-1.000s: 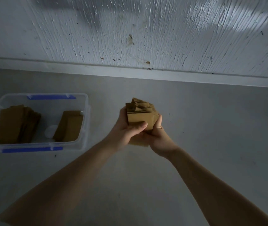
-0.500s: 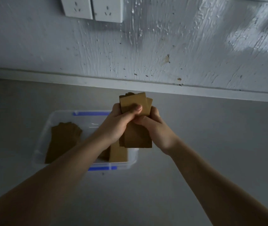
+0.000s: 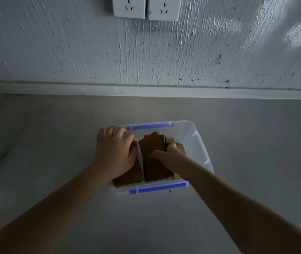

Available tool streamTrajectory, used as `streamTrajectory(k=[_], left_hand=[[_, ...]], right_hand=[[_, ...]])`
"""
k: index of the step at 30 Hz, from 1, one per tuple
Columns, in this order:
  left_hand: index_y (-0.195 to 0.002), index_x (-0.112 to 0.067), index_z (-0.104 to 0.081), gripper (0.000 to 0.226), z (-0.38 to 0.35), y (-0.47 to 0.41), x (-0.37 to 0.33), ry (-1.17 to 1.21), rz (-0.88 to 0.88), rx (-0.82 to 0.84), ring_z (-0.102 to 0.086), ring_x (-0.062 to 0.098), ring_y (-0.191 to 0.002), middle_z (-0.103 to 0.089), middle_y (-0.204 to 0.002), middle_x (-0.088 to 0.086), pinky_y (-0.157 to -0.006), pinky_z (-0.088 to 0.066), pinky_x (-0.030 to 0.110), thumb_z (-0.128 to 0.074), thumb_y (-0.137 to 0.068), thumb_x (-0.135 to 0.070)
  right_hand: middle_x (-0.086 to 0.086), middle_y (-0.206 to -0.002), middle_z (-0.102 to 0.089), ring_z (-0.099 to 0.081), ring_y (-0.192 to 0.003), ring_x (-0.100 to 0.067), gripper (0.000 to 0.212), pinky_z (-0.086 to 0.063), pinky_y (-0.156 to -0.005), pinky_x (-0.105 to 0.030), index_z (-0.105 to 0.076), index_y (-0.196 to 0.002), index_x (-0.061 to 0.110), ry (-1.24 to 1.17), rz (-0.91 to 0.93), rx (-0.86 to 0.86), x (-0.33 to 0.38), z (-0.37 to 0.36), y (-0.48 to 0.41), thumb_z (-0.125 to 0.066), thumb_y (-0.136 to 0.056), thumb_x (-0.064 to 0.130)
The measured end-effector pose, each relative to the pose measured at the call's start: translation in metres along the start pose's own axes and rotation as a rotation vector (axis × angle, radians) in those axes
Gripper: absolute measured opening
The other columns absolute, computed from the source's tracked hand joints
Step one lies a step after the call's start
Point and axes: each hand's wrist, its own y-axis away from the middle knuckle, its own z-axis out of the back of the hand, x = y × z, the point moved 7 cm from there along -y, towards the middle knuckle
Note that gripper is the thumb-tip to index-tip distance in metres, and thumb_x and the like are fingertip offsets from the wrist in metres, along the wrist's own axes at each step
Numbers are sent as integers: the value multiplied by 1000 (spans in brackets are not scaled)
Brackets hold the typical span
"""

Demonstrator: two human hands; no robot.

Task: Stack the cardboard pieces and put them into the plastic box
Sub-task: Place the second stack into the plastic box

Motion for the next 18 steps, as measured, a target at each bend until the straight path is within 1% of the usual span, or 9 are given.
streamTrajectory(k=[3, 7, 8, 10, 12, 14, 15, 17, 18], left_hand=[[-105, -14, -64, 51, -11, 3, 0, -9, -7, 56, -48, 39, -120, -62, -119, 13, -97, -40, 53, -30, -83, -46], [-108, -13, -64, 46, -17, 5, -3, -30, 16, 58, -40, 44, -129, -62, -122, 15, -105, -32, 59, -37, -84, -40], [-108, -12, -65, 46, -18, 6, -3, -28, 24, 55, -40, 44, -129, -63, -121, 15, -105, -32, 60, -37, -83, -40], [-101, -10, -66, 45, -19, 7, -4, -30, 28, 62, -44, 47, -125, -66, -113, 17, -102, -34, 63, -36, -83, -39], [-97, -10, -65, 48, -21, 8, -3, -31, 19, 73, -45, 48, -125, -67, -110, 17, -101, -33, 65, -31, -83, -40], [-97, -10, -65, 48, -20, 10, -6, -29, 18, 85, -44, 48, -126, -66, -112, 16, -102, -32, 65, -29, -83, -39], [-99, -10, -65, 50, -20, 10, -7, -34, 5, 75, -43, 47, -127, -66, -114, 16, -103, -31, 64, -27, -83, -39], [-107, -9, -64, 56, -15, 9, -7, -18, 4, 34, -42, 46, -128, -63, -119, 17, -104, -30, 63, -22, -83, -37], [-113, -8, -61, 58, -11, 10, -6, 7, 11, 26, -42, 44, -129, -61, -122, 17, -106, -29, 63, -20, -84, -36]], right_hand=[[-6, -108, -51, -55, -95, -20, 68, -49, -78, -30, -26, -138, 9, 43, -43, 14, -1, -8, -5, -63, -87, 33], [-11, -124, -55, -59, -104, -24, 61, -52, -89, -34, -39, -132, 13, 133, -27, 0, 2, -18, -14, -63, -84, 42], [-11, -122, -56, -60, -102, -23, 61, -53, -87, -33, -41, -131, 13, 160, -25, -8, 4, -19, -14, -63, -83, 43], [-11, -114, -61, -61, -92, -19, 52, -51, -72, -25, -47, -124, 11, 176, -11, -10, 6, -19, -14, -62, -84, 40], [-7, -96, -63, -57, -77, -12, 29, -43, -61, -19, -53, -108, 10, 242, 26, -10, 6, -18, -11, -57, -90, 33], [-1, -78, -54, -50, -66, -9, 19, -38, -55, -14, -52, -100, 10, 350, 90, -58, 8, -15, -9, -51, -95, 29], [0, -78, -53, -49, -66, -9, 22, -37, -54, -14, -52, -105, 9, 390, 139, -88, 9, -14, -9, -50, -95, 28], [-5, -93, -57, -53, -72, -10, 34, -37, -53, -14, -48, -116, 8, 401, 211, -137, 14, -12, -5, -54, -92, 30], [-6, -99, -59, -55, -74, -11, 35, -38, -53, -15, -48, -117, 9, 410, 221, -158, 15, -11, -1, -54, -90, 30]])
